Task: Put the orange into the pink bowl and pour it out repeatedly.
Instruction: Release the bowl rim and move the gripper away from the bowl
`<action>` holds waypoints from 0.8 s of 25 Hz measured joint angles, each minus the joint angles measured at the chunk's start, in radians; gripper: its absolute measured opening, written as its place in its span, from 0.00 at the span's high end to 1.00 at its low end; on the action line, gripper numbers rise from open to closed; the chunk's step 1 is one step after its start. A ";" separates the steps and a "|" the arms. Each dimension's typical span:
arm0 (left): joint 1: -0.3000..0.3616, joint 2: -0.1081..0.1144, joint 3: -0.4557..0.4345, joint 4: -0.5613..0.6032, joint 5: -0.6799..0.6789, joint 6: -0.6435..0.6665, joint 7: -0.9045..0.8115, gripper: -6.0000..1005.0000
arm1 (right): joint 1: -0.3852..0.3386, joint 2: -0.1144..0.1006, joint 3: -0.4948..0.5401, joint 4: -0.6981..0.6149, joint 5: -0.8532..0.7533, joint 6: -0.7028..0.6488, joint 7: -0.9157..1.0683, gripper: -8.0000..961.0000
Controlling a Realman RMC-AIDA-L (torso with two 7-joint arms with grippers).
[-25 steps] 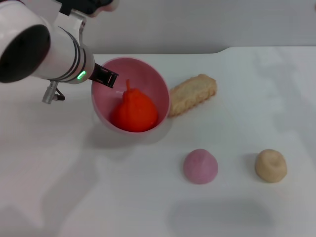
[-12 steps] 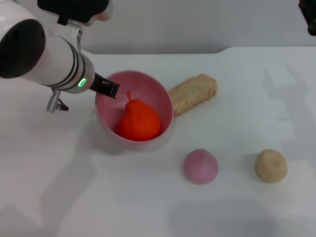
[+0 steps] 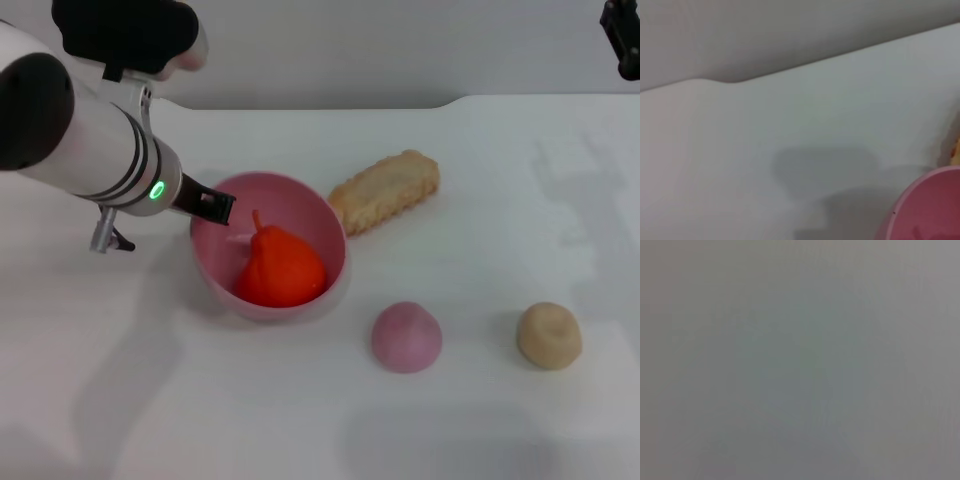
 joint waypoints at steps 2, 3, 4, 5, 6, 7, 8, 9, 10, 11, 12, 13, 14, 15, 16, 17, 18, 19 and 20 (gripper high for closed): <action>0.000 -0.001 0.002 -0.011 -0.004 0.000 -0.003 0.95 | 0.001 0.000 0.000 0.000 0.000 0.000 0.000 0.33; 0.000 -0.001 0.003 -0.018 -0.007 -0.001 -0.003 0.95 | 0.002 0.000 0.000 0.002 0.000 0.000 0.000 0.33; -0.001 -0.002 0.004 -0.025 -0.011 0.000 -0.004 0.95 | 0.003 0.000 0.000 0.003 0.000 0.000 0.000 0.33; -0.002 -0.002 0.004 -0.030 -0.015 0.001 -0.004 0.95 | 0.004 0.000 -0.001 0.005 0.000 0.000 0.000 0.33; -0.002 -0.002 0.004 -0.032 -0.018 0.003 -0.004 0.95 | 0.005 0.000 -0.001 0.006 0.000 -0.001 0.001 0.33; -0.002 -0.002 0.005 -0.035 -0.021 0.007 -0.004 0.95 | 0.006 -0.001 -0.001 0.007 0.000 -0.001 0.001 0.33; -0.002 -0.002 0.005 -0.037 -0.023 0.010 -0.003 0.95 | 0.007 -0.001 -0.001 0.008 0.000 -0.001 0.001 0.33; -0.002 -0.002 0.005 -0.040 -0.024 0.012 -0.002 0.95 | 0.008 -0.001 -0.001 0.009 0.000 -0.001 0.001 0.33; -0.003 -0.002 0.005 -0.043 -0.024 0.013 -0.001 0.95 | 0.010 -0.001 -0.001 0.010 0.000 -0.001 0.001 0.33; -0.004 -0.002 0.007 -0.045 -0.026 0.013 -0.001 0.95 | 0.010 -0.001 -0.001 0.011 0.000 -0.001 0.001 0.33; -0.006 -0.002 0.010 -0.047 -0.028 0.013 0.000 0.95 | 0.011 -0.001 -0.001 0.011 0.000 -0.002 0.001 0.33; -0.007 -0.002 0.015 -0.047 -0.032 0.015 0.000 0.95 | 0.012 -0.001 -0.001 0.011 0.000 -0.002 0.000 0.33; -0.007 -0.001 0.018 -0.047 -0.034 0.015 0.001 0.95 | 0.012 -0.001 -0.001 0.011 0.000 -0.002 -0.001 0.33; -0.008 -0.001 0.021 -0.047 -0.037 0.016 0.004 0.95 | 0.012 -0.001 -0.001 0.011 0.000 -0.002 -0.003 0.33; -0.008 -0.001 0.023 -0.047 -0.043 0.016 0.010 0.95 | 0.012 -0.001 -0.001 0.011 0.000 -0.002 -0.003 0.33; -0.009 -0.001 0.026 -0.047 -0.054 0.016 0.022 0.94 | 0.012 -0.001 -0.001 0.012 0.000 -0.002 -0.004 0.33; -0.010 -0.001 0.029 -0.046 -0.062 0.017 0.029 0.92 | 0.012 -0.001 -0.001 0.012 0.000 -0.002 -0.004 0.33; -0.010 -0.001 0.029 -0.046 -0.062 0.017 0.029 0.91 | 0.012 -0.001 -0.001 0.012 0.000 -0.003 -0.004 0.33; -0.010 -0.001 0.030 -0.044 -0.064 0.019 0.031 0.90 | 0.012 -0.001 -0.001 0.012 0.000 -0.003 -0.004 0.33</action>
